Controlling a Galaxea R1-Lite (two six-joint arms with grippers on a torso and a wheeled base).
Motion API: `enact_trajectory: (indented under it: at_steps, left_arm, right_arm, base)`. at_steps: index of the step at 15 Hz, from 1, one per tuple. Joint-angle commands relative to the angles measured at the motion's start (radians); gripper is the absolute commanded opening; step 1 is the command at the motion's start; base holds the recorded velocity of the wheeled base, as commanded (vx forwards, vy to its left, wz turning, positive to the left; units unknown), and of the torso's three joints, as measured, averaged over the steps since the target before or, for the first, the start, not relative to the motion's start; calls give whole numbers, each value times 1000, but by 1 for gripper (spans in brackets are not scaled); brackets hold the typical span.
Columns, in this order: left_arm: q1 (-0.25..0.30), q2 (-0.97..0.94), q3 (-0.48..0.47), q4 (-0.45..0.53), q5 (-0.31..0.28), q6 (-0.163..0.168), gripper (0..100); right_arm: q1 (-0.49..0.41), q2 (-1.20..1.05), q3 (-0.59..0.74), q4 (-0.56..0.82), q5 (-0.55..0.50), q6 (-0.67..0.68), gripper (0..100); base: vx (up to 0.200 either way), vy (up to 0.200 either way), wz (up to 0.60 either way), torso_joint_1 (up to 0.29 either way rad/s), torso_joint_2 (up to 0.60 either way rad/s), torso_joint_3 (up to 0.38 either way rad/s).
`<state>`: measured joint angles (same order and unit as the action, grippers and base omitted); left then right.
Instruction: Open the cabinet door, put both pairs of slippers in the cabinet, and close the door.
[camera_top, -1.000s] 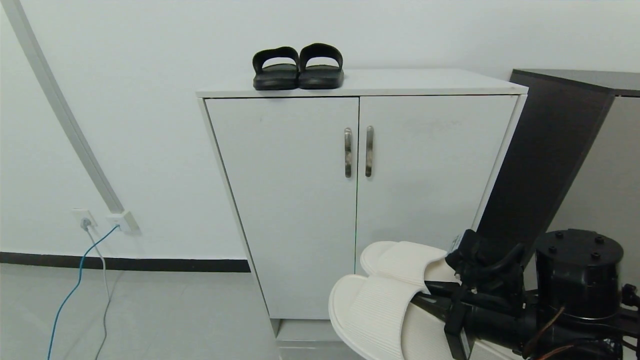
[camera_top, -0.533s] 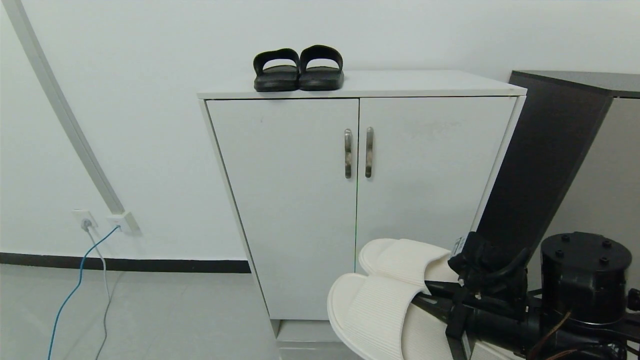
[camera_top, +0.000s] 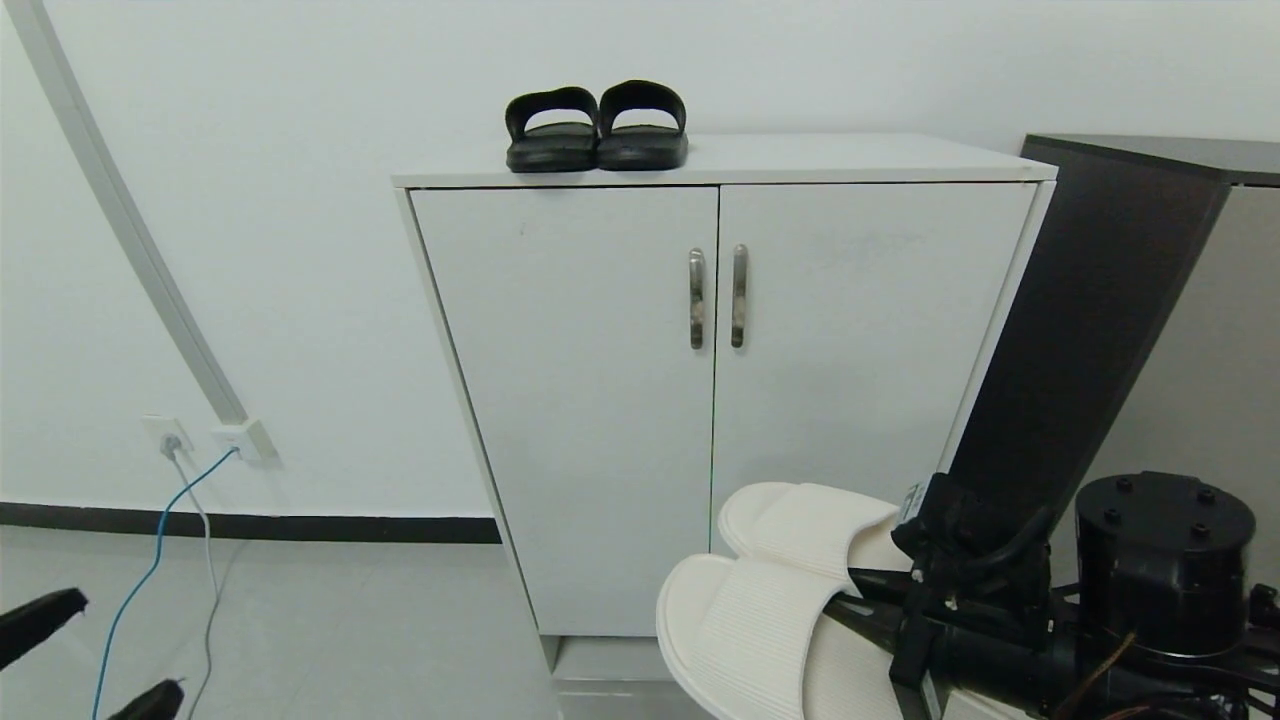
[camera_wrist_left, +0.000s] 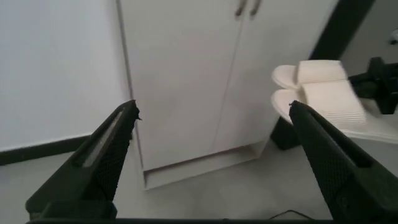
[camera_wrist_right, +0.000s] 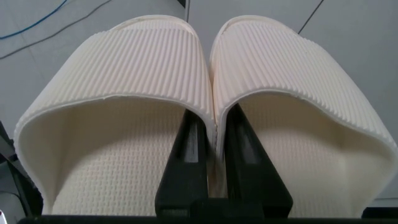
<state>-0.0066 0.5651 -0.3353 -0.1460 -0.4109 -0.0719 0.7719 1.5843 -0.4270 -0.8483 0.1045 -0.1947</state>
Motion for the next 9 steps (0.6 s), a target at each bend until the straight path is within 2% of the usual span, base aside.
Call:
enact_trajectory:
  at_steps: [1,3,5,6,7,8,9]
  left_arm:
    - [-36,177,-99,-27,-28,1,100]
    - [-110,253,-174,-34,-26,0,100]
    - [-237,381,-251,-83,-19,1,100]
    - [-270,427,-274,-103,4,1,100]
    - [-348,515,-314,-147,73,1,100]
    - [-383,555,-329,-175,106,1,100]
    - [-454,631,-344,-250,161,1,100]
  right_arm:
    - [0,3,-1,0,0,0,0]
    - [0,6,-1,0,0,1,0]
    - [-2,16,1,0,0,3,0]
    - [-2,17,1,0,0,3,0]
    - [-5,17,1,0,0,4,0]
    - [-6,17,1,0,0,4,0]
    - [-6,19,1,0,0,6,0]
  base:
    - [0,0,0,2,32,51]
    - [0,0,0,0,0,0]
    - [0,0,0,0,0,0]
    - [0,0,0,0,0,0]
    - [0,0,0,0,0,0]
    - [0,0,0,0,0,0]
    - [0,0,0,0,0,0]
